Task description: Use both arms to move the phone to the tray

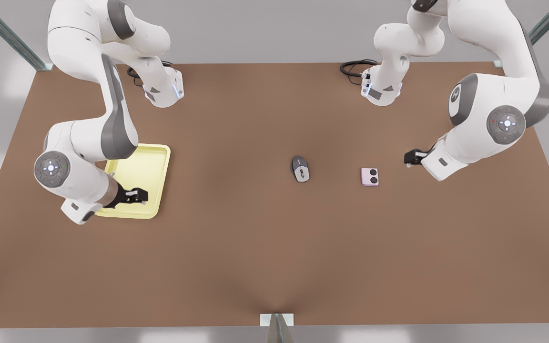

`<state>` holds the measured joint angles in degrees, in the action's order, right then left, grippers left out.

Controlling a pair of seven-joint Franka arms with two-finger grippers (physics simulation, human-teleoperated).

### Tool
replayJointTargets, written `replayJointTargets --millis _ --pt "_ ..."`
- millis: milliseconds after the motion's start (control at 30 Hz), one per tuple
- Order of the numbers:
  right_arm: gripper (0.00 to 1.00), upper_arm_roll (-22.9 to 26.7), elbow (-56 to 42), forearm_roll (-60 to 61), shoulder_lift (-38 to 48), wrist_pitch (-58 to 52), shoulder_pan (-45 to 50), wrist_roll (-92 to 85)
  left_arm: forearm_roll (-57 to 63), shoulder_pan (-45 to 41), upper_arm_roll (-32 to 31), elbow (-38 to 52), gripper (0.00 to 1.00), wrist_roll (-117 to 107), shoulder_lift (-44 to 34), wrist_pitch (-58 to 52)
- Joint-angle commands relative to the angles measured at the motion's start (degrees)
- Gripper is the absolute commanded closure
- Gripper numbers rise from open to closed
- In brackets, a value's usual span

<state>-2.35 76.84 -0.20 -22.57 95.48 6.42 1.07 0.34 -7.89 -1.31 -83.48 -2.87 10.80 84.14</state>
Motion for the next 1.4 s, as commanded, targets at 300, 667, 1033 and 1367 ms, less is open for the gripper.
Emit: replayJointTargets --millis 300,667,1033,1367 --pt "0.00 0.07 -0.03 0.37 0.07 3.83 -0.01 0.43 -6.85 -3.10 -0.53 -42.64 0.00 -8.03 5.01 45.76" --pt "0.00 0.07 -0.03 0.37 -0.02 3.92 -0.01 0.51 -6.67 -2.83 -0.44 -46.07 0.00 -7.33 9.85 55.08" --pt "0.00 0.07 -0.03 0.37 -0.02 3.83 -0.01 0.69 -6.76 -2.83 -0.36 -45.90 0.30 -7.94 12.84 56.14" --pt "0.00 0.07 -0.03 0.37 -0.02 3.83 0.08 0.78 -6.67 -2.83 -0.36 -45.81 0.25 -7.94 13.37 56.14"
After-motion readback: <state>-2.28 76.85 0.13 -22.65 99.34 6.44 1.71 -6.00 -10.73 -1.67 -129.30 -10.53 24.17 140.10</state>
